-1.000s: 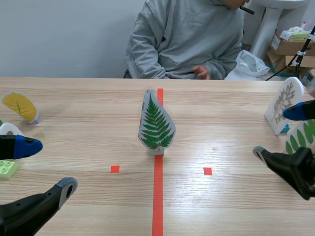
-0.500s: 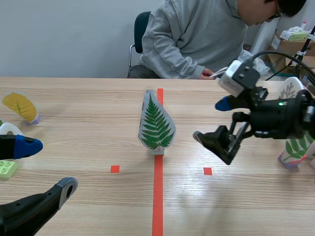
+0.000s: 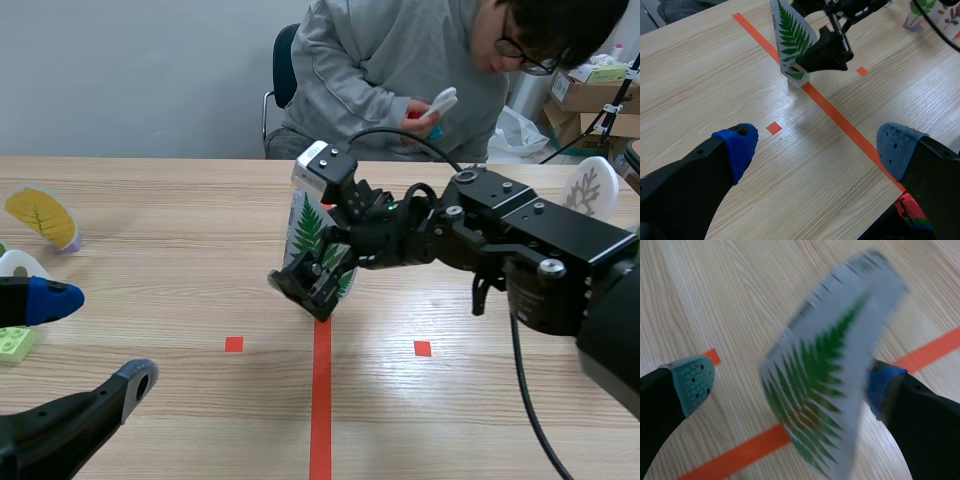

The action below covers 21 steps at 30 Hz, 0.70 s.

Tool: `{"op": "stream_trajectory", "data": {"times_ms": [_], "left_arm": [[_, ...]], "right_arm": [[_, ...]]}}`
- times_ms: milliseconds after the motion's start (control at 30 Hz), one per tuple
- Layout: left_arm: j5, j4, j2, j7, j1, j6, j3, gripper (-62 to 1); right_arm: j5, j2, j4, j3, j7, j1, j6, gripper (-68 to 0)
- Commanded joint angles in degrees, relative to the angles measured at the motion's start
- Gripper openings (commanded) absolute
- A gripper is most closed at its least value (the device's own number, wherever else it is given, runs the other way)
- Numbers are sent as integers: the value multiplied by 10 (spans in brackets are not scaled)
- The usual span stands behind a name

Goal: Do the leaf sorting experiment

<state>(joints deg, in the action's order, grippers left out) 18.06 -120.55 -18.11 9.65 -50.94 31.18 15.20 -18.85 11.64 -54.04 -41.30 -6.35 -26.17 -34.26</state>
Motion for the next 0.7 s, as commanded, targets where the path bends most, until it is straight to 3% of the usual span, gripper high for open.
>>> {"op": "stream_trajectory", "data": {"times_ms": [0, 267, 467, 667], "left_arm": [[6, -7, 2, -8, -3, -1, 3, -99], [6, -7, 2, -8, -3, -1, 3, -99], [6, -7, 2, -8, -3, -1, 3, -99], [6, -7, 2, -8, -3, -1, 3, -99]], "right_arm": [[-6, 5, -11, 4, 9, -5, 0, -102], [-9, 9, -7, 0, 17, -5, 4, -103], [-10, 25, -7, 0, 24, -5, 5, -282], [-10, 28, -7, 0, 44, -5, 4, -386]]}}
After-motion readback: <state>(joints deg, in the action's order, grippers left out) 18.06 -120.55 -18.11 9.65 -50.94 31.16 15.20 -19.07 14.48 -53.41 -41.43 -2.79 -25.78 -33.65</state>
